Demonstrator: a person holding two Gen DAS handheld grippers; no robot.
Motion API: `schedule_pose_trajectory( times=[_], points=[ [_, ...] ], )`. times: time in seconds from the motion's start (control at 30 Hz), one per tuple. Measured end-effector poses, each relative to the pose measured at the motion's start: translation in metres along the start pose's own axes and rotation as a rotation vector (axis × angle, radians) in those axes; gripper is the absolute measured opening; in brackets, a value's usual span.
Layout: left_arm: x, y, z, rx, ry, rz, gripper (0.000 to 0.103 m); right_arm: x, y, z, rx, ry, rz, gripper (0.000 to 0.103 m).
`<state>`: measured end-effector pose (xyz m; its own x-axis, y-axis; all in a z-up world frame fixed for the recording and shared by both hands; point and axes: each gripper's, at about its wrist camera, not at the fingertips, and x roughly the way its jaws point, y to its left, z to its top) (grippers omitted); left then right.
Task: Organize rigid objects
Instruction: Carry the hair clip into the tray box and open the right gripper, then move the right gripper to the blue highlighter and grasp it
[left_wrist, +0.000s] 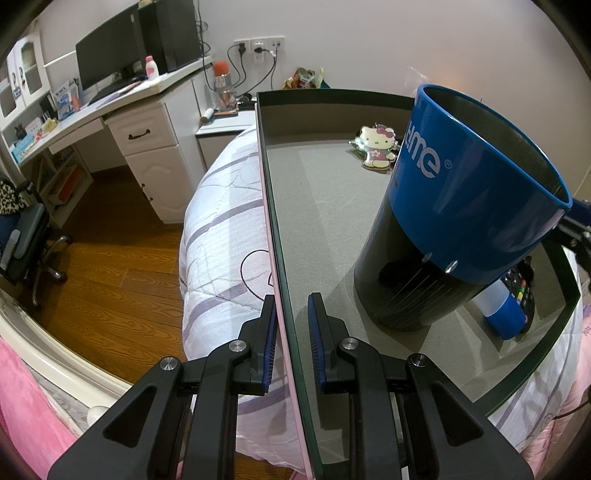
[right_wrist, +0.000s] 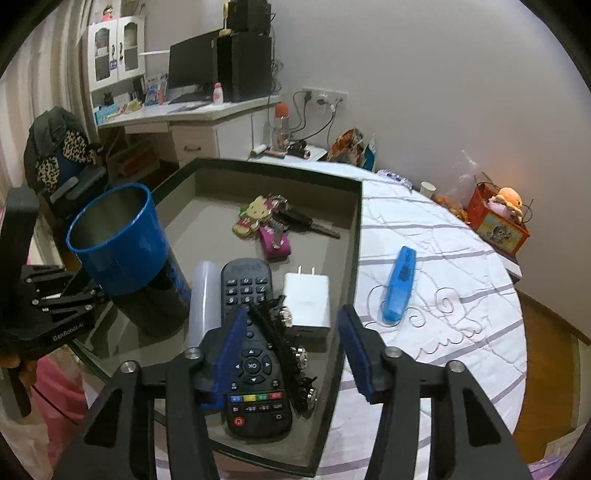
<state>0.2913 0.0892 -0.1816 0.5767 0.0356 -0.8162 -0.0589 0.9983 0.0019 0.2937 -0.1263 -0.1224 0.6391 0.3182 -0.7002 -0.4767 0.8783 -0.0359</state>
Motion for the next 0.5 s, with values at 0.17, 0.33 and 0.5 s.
schedule_pose_trajectory(
  times=[0.17, 0.33, 0.5],
  points=[
    [0.000, 0.000, 0.000, 0.001, 0.000, 0.000, 0.017, -0.009, -0.011, 0.002, 0.026, -0.027, -0.023, 0.069],
    [0.000, 0.000, 0.000, 0.000, 0.000, 0.002, 0.017, -0.025, -0.032, 0.001, 0.082, -0.084, -0.061, 0.078],
    [-0.001, 0.001, 0.000, 0.001, 0.000, 0.004, 0.017, -0.037, -0.061, -0.003, 0.169, -0.136, -0.141, 0.083]
  ],
)
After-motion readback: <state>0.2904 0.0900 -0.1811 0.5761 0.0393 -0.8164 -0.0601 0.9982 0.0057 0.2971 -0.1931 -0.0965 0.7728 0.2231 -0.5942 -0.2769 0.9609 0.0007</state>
